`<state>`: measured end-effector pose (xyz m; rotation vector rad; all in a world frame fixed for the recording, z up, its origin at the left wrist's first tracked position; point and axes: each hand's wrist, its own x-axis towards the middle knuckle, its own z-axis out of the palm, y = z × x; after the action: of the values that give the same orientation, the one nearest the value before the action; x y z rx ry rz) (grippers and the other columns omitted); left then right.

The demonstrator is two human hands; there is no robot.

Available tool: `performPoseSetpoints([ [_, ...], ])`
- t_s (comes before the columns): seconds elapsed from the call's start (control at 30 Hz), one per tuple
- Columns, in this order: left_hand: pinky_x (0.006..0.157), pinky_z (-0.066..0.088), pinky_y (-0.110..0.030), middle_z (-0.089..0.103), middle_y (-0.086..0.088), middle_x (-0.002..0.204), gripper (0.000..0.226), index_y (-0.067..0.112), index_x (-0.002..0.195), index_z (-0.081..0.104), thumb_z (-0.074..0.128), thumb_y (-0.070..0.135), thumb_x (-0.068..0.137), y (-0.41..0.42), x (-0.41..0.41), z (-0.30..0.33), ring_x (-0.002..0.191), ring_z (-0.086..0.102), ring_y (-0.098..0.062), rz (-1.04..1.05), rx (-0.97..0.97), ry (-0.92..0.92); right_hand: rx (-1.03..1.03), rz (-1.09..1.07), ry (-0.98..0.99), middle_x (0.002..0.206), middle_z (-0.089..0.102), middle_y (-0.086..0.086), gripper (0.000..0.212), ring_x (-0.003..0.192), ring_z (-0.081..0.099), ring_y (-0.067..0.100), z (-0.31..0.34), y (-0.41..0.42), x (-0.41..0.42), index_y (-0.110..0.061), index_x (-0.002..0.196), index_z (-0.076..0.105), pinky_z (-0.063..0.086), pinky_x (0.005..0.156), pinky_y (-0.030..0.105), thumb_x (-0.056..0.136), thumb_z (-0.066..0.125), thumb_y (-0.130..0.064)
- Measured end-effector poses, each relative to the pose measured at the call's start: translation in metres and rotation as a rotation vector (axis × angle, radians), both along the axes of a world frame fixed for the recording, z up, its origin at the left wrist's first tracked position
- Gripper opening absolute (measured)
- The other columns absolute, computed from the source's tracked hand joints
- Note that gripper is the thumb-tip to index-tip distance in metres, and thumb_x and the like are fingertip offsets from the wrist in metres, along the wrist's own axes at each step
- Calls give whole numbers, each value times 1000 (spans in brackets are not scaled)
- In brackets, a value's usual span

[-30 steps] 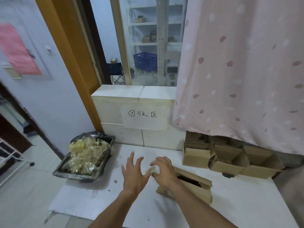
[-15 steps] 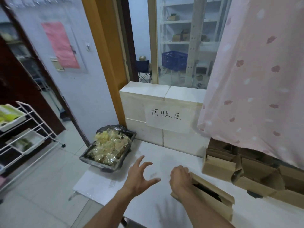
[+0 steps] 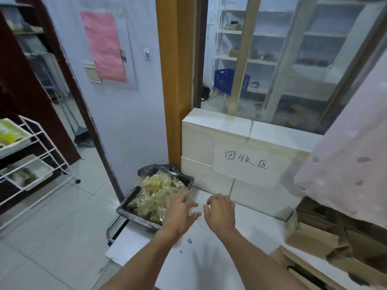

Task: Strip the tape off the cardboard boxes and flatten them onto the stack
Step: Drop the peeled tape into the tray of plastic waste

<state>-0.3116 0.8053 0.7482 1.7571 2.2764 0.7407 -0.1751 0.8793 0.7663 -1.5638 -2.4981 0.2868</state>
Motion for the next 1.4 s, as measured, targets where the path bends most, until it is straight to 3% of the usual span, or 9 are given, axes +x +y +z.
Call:
performPoseSetpoints([
  [0.07,119,0,-44,47,7,147,24,33,104,74,71,47,85,2,-30,3,142,31,-16,60,30,-19,37,25,0,121,58,-3,30,118,46,22,11,4,-35,-24,115,66,35,98,35,98,46,-39],
  [0.17,120,-9,-51,44,11,149,35,38,114,69,73,49,81,4,-71,7,143,31,-13,135,11,49,58,59,22,120,58,0,33,115,46,23,22,10,-78,-21,115,66,35,97,37,97,45,-39],
  [0.53,121,-2,-53,32,5,159,50,32,135,57,59,55,91,28,-142,9,150,19,-20,345,-26,101,97,176,84,132,50,-2,37,122,42,20,19,31,-184,-25,130,55,32,103,35,99,46,-42],
  [0.8,119,2,-62,37,2,157,19,37,111,71,61,40,95,36,-170,-6,148,26,-28,351,-69,177,67,396,1,140,50,1,34,130,40,23,-7,48,-208,-23,131,57,32,105,39,101,47,-33],
  [1.0,117,-5,-62,44,5,153,23,36,109,72,51,39,100,41,-172,-12,150,20,-27,244,-156,262,136,539,-145,147,46,-1,35,136,33,24,-17,58,-207,-24,129,61,27,107,39,100,42,-21],
  [1.13,116,11,-66,59,4,139,11,30,88,76,66,24,90,29,-185,-20,141,39,-31,261,-227,331,103,450,-248,140,51,4,37,132,35,28,-33,66,-195,-15,126,64,27,108,41,94,45,-12],
  [1.2,116,21,-58,63,3,134,15,29,103,75,67,29,91,24,-192,-28,135,47,-28,280,-163,270,59,394,-244,143,47,6,39,135,32,29,-42,68,-186,-14,128,61,27,108,42,90,49,-10],
  [1.3,115,31,-45,57,1,139,39,22,133,61,59,35,96,28,-182,-33,133,47,-22,184,-90,145,4,390,-200,145,43,9,42,138,31,29,-49,58,-195,-14,134,53,28,110,43,93,47,-9],
  [1.4,117,28,-40,51,-1,146,50,19,142,51,59,27,94,35,-163,-35,136,42,-20,76,-91,108,-51,404,-161,152,36,8,44,145,23,27,-49,43,-213,-12,144,44,21,119,44,99,44,-15],
])
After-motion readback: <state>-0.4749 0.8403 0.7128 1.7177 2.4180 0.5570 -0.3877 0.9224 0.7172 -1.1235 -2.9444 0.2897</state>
